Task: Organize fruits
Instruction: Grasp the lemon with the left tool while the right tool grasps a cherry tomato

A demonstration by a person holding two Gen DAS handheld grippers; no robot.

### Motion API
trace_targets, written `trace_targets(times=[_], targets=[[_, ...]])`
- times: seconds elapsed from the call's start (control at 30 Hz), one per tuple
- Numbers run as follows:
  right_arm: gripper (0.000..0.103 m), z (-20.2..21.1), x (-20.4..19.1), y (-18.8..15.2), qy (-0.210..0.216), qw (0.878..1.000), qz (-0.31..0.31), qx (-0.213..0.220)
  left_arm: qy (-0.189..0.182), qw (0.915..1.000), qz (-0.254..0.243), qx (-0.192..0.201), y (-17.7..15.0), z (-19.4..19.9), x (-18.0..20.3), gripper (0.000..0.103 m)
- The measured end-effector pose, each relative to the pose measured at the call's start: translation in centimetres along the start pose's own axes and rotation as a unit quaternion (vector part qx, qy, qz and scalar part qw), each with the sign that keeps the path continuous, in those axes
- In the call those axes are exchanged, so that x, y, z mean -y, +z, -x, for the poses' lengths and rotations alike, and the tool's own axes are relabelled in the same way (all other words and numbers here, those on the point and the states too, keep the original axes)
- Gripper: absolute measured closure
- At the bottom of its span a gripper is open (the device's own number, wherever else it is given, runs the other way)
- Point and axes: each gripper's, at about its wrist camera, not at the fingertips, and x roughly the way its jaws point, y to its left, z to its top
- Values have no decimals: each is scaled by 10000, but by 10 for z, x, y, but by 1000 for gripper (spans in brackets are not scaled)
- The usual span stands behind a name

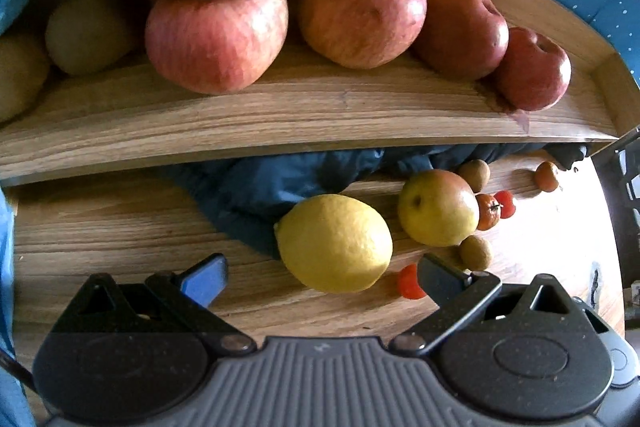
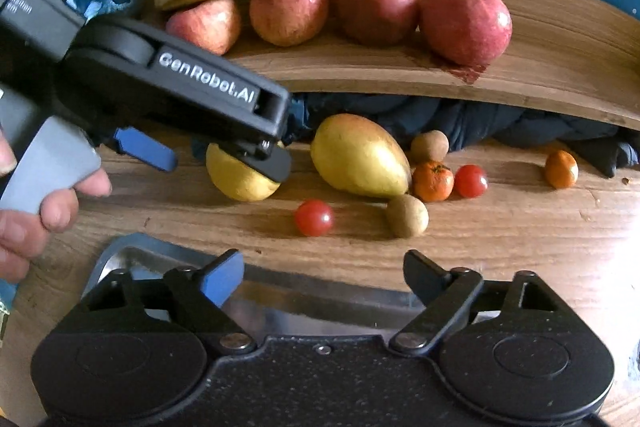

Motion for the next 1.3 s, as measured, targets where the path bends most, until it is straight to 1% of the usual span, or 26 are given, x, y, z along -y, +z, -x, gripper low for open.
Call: trace_targets(times=[0.07,0.17,0.27,0.37,0.53,0.63,0.7,0.97,1.0,1.03,1.1,1.17,1.2,1.27,1.3], targets=[[22,-4,0,2,-73,10000,13,-16,-71,9999,72,-53,2,-2,-2,1],[24,-8,-1,2,-110,9999,22,-70,-121,9995,227,-172,2,-6,-2,1],[26,-11,-2,2,-105,9999,69,-116,-227,9990,333,-171,0,-8,-1,1],[31,-14,-3,4,-91,9998,123,-147,-309,9987,390,-134,0,-6,-1,5],[38,-16,-7,5,-30,9997,197,-137,-331,9985,428,-99,3,-5,-2,16],[39,-17,-7,4,55,9997,182,-126,-362,9982,461,-103,6,-7,-3,22],[39,-18,-9,5,127,9997,167,-122,-372,9981,470,-133,7,-9,-3,23],[39,-25,-14,12,31,9997,208,-119,-328,9976,582,-159,10,-13,-9,31],[40,-24,-13,12,24,9997,221,-110,-320,9976,599,-150,10,-13,-10,34],[42,-24,-13,13,16,9997,233,-97,-317,9975,611,-140,10,-13,-11,36],[48,-24,-13,14,7,9996,268,-70,-349,9972,650,-118,10,-11,-14,37],[57,-23,-14,15,7,9995,320,-46,-371,9970,679,-95,8,-11,-15,38],[59,-23,-15,16,-1,9994,350,-36,-373,9969,683,-87,8,-10,-16,38],[66,-23,-16,16,-23,9992,400,-24,-374,9970,677,-70,6,-10,-15,38],[68,-22,-18,16,-38,9991,418,-23,-381,9970,674,-67,6,-9,-16,38]])
